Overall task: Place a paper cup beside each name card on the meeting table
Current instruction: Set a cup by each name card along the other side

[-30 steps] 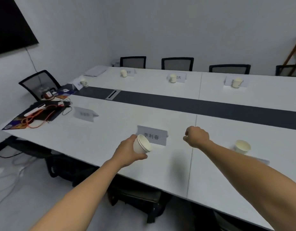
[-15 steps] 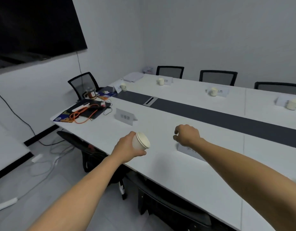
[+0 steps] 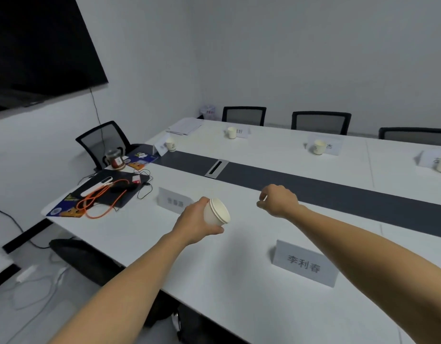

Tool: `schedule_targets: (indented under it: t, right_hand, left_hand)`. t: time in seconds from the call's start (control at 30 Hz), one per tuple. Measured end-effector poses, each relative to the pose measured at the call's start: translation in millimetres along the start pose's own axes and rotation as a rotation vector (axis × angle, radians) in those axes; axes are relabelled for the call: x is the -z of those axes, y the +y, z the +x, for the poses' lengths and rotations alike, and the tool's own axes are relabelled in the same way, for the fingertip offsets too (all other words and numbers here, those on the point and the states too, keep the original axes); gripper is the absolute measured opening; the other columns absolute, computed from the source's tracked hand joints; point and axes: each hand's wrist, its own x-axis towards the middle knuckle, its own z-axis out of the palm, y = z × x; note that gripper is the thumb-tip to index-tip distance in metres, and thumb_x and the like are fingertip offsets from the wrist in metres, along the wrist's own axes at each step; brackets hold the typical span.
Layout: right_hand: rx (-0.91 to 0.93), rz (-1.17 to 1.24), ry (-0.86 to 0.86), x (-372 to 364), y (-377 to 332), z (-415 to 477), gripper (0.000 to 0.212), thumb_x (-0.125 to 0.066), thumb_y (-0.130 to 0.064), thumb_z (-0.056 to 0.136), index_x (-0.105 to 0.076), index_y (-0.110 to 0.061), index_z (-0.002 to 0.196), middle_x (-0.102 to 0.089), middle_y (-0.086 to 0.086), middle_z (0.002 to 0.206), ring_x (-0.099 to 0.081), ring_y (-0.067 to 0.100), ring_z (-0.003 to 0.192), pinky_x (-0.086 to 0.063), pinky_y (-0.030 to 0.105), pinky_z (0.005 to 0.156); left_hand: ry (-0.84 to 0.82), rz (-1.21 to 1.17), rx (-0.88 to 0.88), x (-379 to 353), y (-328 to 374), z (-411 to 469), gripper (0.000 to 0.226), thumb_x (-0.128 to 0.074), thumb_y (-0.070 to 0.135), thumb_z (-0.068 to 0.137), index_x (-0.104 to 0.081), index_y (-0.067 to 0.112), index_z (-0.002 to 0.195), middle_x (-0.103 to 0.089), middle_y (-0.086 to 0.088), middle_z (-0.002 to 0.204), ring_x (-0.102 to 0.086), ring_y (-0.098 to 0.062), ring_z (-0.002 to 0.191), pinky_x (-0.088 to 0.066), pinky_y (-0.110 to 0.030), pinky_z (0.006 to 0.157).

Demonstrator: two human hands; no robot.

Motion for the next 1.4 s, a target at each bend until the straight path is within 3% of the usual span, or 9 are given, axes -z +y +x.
schedule_targets:
  t: [0.1,0.27,0.4,0.53,0.67,0.83,1.03,1.2,1.4]
  right_hand:
    - [-0.020,0.076,-0.018,-3,10,17,0.021,-0.063,-0.030,0.086,-0.071,-0.017,0.100,-0.073,0.001,0.094,-0.068,0.024,0.087,-0.052,0.032,0.069]
    - [-0.072,0.243,-0.055,-16,21,32,0.019,-0.069,-0.033,0.085,-0.072,-0.016,0.095,-0.072,0.000,0.079,-0.072,0.018,0.075,-0.060,0.037,0.073]
    - [-0.137,0.410,-0.064,-23,20,40,0.020,-0.074,-0.032,0.084,-0.072,-0.013,0.081,-0.074,0.003,0.078,-0.072,0.015,0.071,-0.053,0.029,0.057]
    - [-0.230,0.509,-0.087,-28,13,42,0.023,-0.077,-0.027,0.083,-0.073,-0.006,0.084,-0.071,0.004,0.077,-0.067,0.012,0.066,-0.050,0.025,0.055]
    - [-0.311,0.539,-0.044,-37,15,39,0.013,-0.078,-0.019,0.082,-0.070,-0.009,0.078,-0.068,0.005,0.075,-0.062,0.014,0.064,-0.049,0.025,0.055]
    - [-0.382,0.597,-0.002,-45,22,29,0.017,-0.075,-0.009,0.083,-0.065,-0.013,0.071,-0.066,0.002,0.071,-0.063,0.018,0.067,-0.050,0.024,0.056]
    - [-0.383,0.622,-0.009,-47,40,28,0.009,-0.074,-0.004,0.083,-0.068,-0.006,0.077,-0.068,0.009,0.078,-0.065,0.020,0.069,-0.057,0.027,0.062]
    - [-0.383,0.632,0.002,-43,57,26,0.004,-0.068,0.001,0.085,-0.069,-0.002,0.083,-0.066,0.009,0.079,-0.061,0.018,0.067,-0.051,0.025,0.057]
    - [-0.644,0.676,0.254,-28,119,33,0.007,-0.066,-0.002,0.087,-0.067,-0.001,0.093,-0.066,0.011,0.089,-0.062,0.017,0.066,-0.046,0.022,0.051]
  left_hand:
    - [-0.051,0.008,-0.033,-11,2,30,0.072,-0.086,0.042,0.057,-0.047,0.030,0.116,-0.058,0.002,0.110,-0.057,-0.024,0.099,-0.056,-0.045,0.083]
    - [-0.146,0.033,-0.100,-27,2,71,0.072,-0.085,0.042,0.062,-0.045,0.030,0.120,-0.057,0.004,0.112,-0.056,-0.023,0.101,-0.056,-0.042,0.083]
    - [-0.246,0.039,-0.182,-40,0,104,0.075,-0.086,0.042,0.062,-0.044,0.031,0.123,-0.056,0.005,0.114,-0.055,-0.022,0.102,-0.056,-0.042,0.085]
    - [-0.357,0.027,-0.262,-54,0,130,0.074,-0.086,0.041,0.063,-0.044,0.031,0.123,-0.056,0.005,0.114,-0.056,-0.020,0.102,-0.057,-0.040,0.085]
    - [-0.460,0.020,-0.347,-68,1,147,0.071,-0.086,0.040,0.062,-0.045,0.032,0.121,-0.057,0.006,0.112,-0.058,-0.019,0.099,-0.058,-0.040,0.083]
    - [-0.547,0.001,-0.377,-83,3,150,0.069,-0.084,0.040,0.059,-0.047,0.033,0.116,-0.058,0.007,0.108,-0.059,-0.018,0.096,-0.058,-0.042,0.080]
    - [-0.582,-0.015,-0.405,-96,13,146,0.068,-0.085,0.037,0.061,-0.048,0.031,0.118,-0.059,0.006,0.108,-0.059,-0.019,0.096,-0.058,-0.042,0.081]
    - [-0.581,0.016,-0.381,-103,10,150,0.066,-0.085,0.039,0.061,-0.048,0.029,0.116,-0.060,0.005,0.107,-0.061,-0.020,0.094,-0.057,-0.042,0.081]
    - [-0.586,0.072,-0.259,-110,-19,150,0.072,-0.086,0.042,0.061,-0.046,0.030,0.121,-0.057,0.005,0.113,-0.058,-0.021,0.101,-0.055,-0.040,0.086]
